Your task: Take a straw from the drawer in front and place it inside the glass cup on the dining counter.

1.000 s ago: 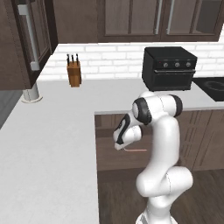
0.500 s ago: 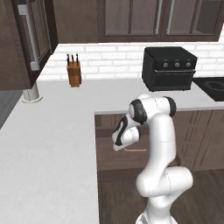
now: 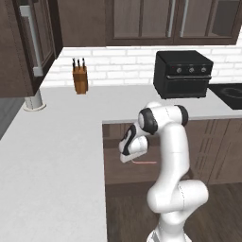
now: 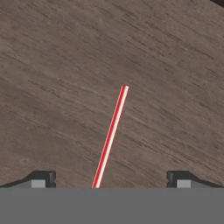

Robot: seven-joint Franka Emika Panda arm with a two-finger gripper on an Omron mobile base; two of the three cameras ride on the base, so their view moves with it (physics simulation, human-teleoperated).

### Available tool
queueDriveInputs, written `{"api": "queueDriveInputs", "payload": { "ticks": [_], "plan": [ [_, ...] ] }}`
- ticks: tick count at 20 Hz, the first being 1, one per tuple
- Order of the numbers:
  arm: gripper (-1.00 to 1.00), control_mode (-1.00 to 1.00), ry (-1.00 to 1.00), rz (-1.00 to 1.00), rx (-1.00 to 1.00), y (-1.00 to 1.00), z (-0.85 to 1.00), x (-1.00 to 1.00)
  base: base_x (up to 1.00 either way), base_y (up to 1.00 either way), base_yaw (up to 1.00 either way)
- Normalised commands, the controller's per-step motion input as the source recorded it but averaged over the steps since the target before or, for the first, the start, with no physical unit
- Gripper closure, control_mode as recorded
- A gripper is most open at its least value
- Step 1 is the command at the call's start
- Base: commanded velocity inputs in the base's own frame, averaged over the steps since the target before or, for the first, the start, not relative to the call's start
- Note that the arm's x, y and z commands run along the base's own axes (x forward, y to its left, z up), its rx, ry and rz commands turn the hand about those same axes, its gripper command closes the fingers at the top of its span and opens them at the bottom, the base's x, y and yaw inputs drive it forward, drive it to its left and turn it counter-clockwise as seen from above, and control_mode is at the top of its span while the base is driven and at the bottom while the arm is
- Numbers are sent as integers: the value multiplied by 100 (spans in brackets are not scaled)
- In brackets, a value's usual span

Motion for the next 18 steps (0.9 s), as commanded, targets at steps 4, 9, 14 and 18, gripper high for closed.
{"api": "queueDriveInputs", "payload": {
  "ticks": [4, 9, 14, 18],
  "plan": [
    [100, -100, 1, -7, 0, -10, -36, -18, 0, 0, 0],
    [100, -100, 0, -7, 0, -26, -30, -27, 0, 0, 0],
    [100, -100, 0, -6, 0, -21, -16, -30, 0, 0, 0],
    [100, -100, -4, -5, 0, -1, 29, -54, 0, 0, 0]
  ]
}}
